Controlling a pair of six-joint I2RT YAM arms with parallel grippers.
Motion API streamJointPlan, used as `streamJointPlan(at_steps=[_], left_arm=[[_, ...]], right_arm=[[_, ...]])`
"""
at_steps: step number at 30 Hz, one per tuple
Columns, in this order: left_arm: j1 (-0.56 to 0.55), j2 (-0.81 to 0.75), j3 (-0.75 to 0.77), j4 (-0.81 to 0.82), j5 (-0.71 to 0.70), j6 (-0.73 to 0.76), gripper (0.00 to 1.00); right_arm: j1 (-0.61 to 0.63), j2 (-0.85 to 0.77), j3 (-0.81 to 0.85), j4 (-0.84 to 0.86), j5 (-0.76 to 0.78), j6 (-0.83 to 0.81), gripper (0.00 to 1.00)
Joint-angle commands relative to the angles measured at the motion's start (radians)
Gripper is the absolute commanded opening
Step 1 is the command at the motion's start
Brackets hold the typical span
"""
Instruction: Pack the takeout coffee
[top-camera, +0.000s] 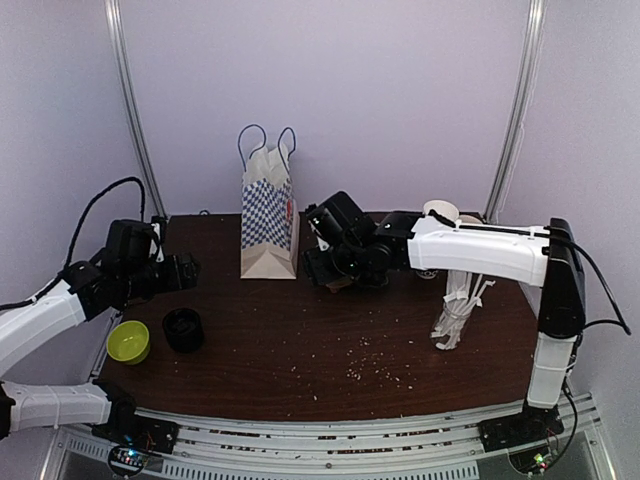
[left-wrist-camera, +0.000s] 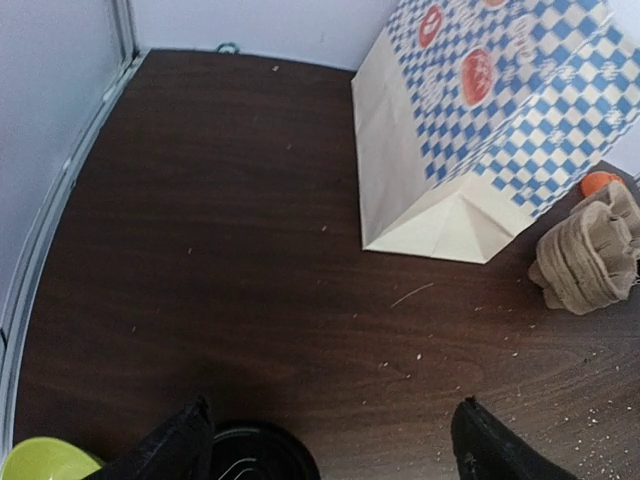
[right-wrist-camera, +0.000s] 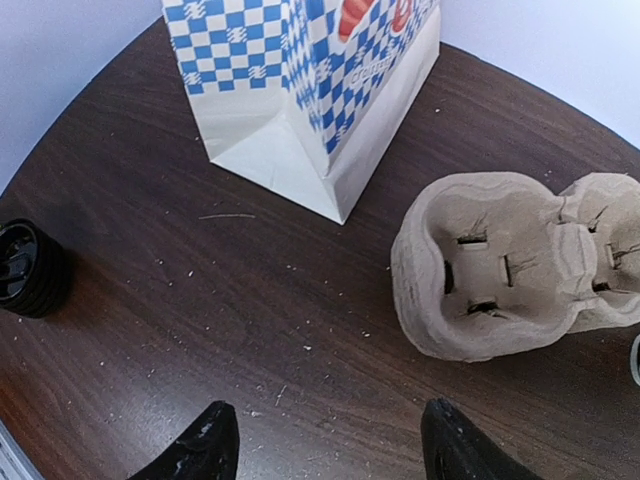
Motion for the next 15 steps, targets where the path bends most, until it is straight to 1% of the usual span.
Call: streamJointPlan(at_steps=[1,4,8,10,15], left_arm=[[0.052,-0.02,-0.053,-0.119,0.016,-0.116,0.84],[0.105,-0.026,-0.085,-0.115,0.055,-0.128,0.83],[0.116,-0.061,-0.108,-0.039,0.108,-0.133,0.82],[0.115,-0.07,-0.106,0.001,0.124,-0.128,0.82],[0.114,-0.047,-0.077,0.065,0.144,-0.091,0.82]], right_arm=[[0.021,-0.019,-0.04,0.04,-0.058,-0.014,0.65],[0.02,-0.036,-0.049,0.037,-0.021,-0.02,0.67],[-0.029,-0.089,-0.017,-0.014,0.057,-0.043,0.69],[-0.08,-0.119,0.011,-0.051,0.08,-0.053,0.69],[-0.251,-0.171,0.089,-0.158,0.108,-0.093,0.68]])
